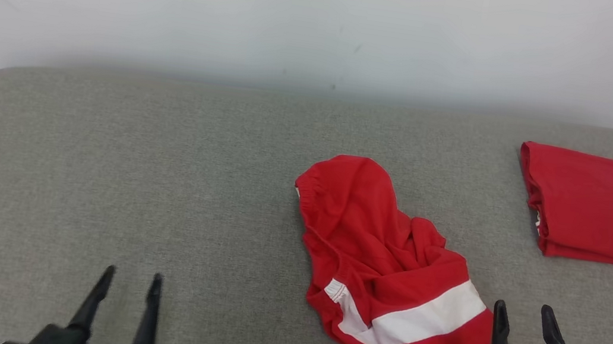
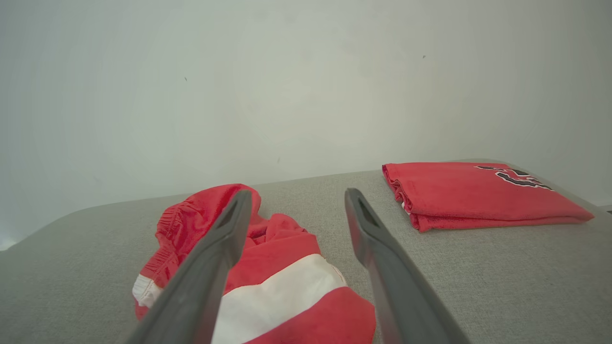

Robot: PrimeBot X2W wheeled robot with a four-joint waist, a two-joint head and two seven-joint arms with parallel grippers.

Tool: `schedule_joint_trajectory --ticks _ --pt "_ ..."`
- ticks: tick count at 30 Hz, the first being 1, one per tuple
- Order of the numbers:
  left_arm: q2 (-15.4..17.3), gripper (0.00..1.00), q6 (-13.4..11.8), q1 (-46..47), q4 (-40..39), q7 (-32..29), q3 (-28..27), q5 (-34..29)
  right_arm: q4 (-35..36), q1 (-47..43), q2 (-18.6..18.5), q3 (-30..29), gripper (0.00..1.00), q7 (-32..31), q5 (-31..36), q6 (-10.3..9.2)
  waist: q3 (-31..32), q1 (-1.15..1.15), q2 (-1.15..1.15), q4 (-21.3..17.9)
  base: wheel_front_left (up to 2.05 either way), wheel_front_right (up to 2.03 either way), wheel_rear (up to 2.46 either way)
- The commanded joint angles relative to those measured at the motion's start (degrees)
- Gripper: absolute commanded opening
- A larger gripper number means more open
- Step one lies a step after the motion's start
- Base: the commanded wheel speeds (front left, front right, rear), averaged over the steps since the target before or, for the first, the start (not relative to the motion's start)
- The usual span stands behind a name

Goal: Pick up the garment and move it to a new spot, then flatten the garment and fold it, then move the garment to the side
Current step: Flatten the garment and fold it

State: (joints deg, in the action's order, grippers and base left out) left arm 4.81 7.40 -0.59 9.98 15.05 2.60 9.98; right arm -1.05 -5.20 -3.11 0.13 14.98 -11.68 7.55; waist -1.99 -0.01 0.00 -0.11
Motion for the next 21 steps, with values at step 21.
schedule_joint_trajectory --ticks 21 --pt "6.3 1.0 0.0 19.2 12.3 -1.2 27.5 6.6 -3.6 4.4 0.2 3.1 1.0 0.3 -2.1 -0.15 -7.0 0.01 0.0 -13.0 0.0 0.0 0.0"
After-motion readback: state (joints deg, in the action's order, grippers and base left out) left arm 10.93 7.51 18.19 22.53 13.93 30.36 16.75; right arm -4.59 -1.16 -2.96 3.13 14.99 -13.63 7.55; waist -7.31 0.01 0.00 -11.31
